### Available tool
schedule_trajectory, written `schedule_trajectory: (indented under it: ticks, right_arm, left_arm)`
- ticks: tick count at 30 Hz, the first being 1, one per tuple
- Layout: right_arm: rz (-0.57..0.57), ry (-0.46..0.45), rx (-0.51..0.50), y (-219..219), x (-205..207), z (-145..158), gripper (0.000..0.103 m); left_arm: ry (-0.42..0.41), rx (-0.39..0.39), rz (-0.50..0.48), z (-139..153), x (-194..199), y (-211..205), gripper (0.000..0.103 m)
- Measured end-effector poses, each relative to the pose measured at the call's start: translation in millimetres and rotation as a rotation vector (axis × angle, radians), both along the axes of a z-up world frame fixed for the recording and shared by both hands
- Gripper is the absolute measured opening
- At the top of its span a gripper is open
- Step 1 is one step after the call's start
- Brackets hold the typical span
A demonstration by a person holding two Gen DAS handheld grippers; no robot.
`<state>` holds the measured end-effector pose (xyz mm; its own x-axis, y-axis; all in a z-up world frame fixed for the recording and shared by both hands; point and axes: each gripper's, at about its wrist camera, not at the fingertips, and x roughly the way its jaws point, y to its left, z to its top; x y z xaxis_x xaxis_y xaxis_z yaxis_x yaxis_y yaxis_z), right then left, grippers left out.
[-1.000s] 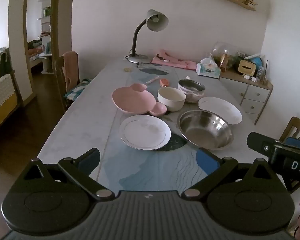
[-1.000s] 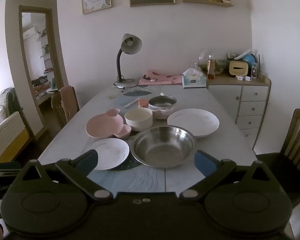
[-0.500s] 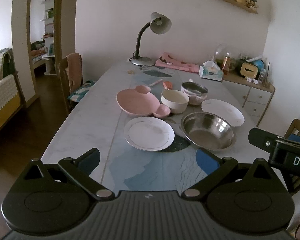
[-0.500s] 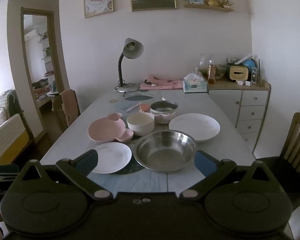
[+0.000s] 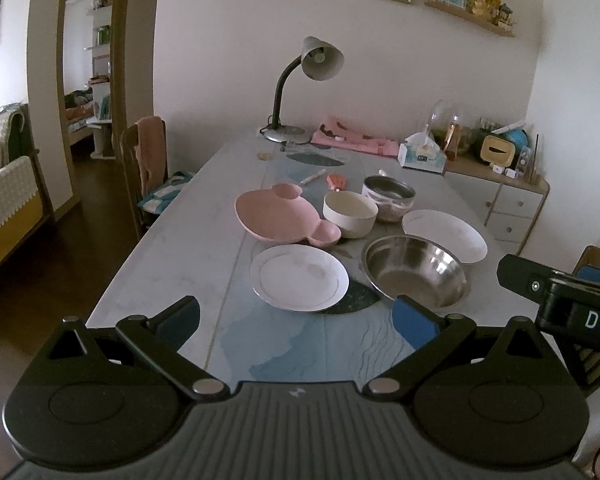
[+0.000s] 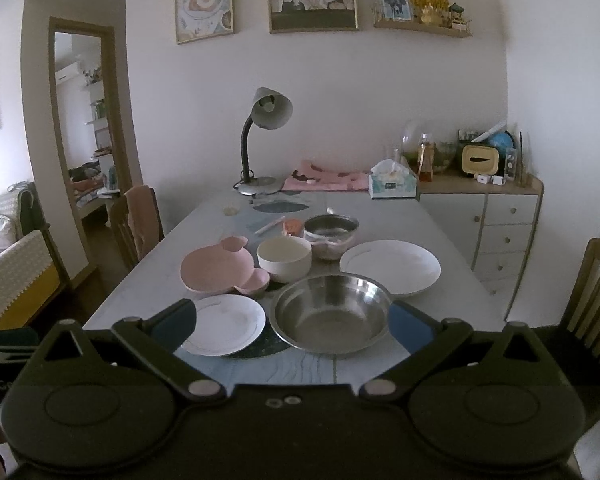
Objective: Organize plates and bowls
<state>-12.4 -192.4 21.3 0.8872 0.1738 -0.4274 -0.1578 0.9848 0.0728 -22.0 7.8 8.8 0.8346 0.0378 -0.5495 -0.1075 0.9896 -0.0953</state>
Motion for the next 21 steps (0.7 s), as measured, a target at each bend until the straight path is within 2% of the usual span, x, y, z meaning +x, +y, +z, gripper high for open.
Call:
schedule_trajectory:
  ticks: [21]
  right_arm:
    - [-0.015, 0.033, -0.011, -5.4, -0.8, -4.3, 0.098]
  left_arm:
    - [-0.015, -0.012, 0.000, 3.1, -1.4, 1.5, 0.103]
